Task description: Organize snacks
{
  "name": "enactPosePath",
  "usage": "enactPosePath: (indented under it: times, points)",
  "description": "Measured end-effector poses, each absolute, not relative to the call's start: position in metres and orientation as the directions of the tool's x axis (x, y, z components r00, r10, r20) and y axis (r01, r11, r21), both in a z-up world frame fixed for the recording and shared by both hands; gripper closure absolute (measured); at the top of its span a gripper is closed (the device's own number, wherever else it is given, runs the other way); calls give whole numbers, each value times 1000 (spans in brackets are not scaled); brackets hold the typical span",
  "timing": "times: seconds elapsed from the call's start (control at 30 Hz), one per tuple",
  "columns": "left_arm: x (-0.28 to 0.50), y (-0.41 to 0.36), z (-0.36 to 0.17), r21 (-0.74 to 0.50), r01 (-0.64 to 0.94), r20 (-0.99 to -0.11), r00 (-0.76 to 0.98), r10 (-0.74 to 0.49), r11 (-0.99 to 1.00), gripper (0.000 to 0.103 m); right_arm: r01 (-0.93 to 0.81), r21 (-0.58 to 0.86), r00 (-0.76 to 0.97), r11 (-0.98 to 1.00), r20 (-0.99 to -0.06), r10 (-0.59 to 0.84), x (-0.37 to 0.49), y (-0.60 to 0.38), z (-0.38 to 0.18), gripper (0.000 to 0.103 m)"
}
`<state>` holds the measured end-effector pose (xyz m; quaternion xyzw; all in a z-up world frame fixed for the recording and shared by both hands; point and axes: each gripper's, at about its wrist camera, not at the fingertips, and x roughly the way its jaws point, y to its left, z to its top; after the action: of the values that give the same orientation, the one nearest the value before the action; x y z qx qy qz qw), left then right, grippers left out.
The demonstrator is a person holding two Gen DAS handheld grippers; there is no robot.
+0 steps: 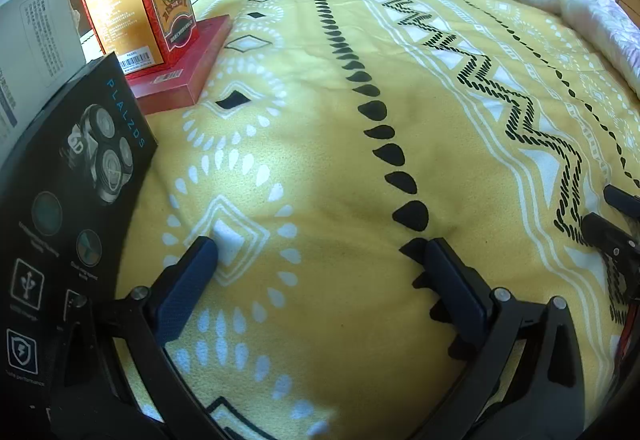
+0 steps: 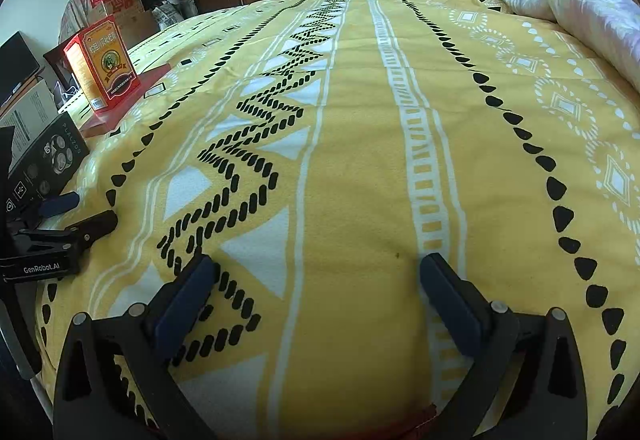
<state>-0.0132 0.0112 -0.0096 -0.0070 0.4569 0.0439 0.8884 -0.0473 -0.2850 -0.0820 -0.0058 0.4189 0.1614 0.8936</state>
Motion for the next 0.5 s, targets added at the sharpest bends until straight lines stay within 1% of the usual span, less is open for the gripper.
enactPosePath:
  times: [0.5]
  points:
    - [-13,11,-10,28,-85,-812,579,72,996,0,-295,133,594,946,-750,291,-46,-284,-82,0]
